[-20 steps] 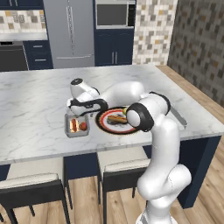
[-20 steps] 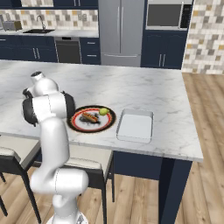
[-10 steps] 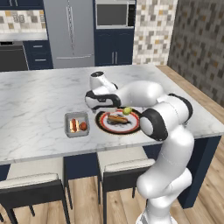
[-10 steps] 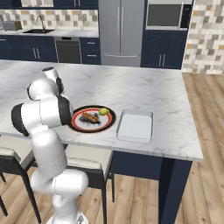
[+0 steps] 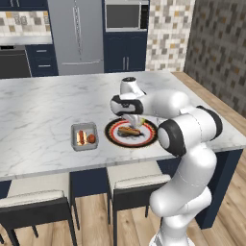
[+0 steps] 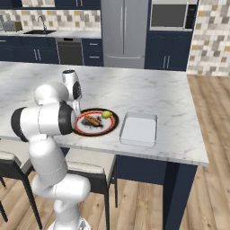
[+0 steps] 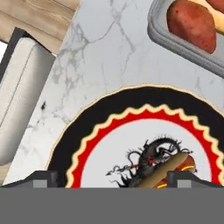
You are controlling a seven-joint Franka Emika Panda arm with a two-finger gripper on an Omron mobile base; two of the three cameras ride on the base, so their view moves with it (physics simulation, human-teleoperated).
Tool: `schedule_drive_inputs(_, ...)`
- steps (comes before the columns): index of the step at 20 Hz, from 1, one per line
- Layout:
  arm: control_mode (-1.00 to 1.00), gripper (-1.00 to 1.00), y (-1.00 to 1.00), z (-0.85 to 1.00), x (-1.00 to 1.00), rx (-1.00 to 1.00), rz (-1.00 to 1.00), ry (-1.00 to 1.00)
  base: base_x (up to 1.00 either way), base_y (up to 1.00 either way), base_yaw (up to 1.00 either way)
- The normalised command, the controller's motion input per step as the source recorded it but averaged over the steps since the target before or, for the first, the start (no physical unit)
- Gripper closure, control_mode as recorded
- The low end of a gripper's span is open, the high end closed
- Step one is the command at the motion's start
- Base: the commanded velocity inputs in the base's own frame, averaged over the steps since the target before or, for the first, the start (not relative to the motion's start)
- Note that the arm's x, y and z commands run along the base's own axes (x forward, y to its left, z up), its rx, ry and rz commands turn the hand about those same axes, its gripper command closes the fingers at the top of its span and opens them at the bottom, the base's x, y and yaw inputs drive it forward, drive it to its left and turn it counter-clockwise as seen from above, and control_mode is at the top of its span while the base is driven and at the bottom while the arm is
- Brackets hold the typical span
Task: Place one cooked food and one vegetable from the large plate to each tupperware container.
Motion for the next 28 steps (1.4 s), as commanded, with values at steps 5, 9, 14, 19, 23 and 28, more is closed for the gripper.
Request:
schedule_drive_inputs(5,-1.0,-1.0,-0.25,-0.2,0.0,0.02,-0.89,0.1,0.0,0.0,0.0)
schedule_drive_inputs(9,-1.0,-1.0,-0.05,0.0,0.02,0.02,-0.69,0.03,0.0,0.0,0.0)
schedule_drive_inputs(14,-1.0,-1.0,-0.34,-0.06,0.67,0.02,-0.34,0.03,0.0,0.0,0.0)
schedule_drive_inputs(19,-1.0,-1.0,0.1,-0.09,0.53,0.1,-0.04,-0.06,0.0,0.0,0.0)
schedule_drive_inputs(23,-1.0,-1.0,0.21,-0.17,0.29,0.04,0.0,0.0,0.0,0.0,0.0)
schedule_drive_inputs(28,-1.0,-1.0,0.02,-0.24,0.16,0.0,0.0,0.0,0.0,0.0,0.0)
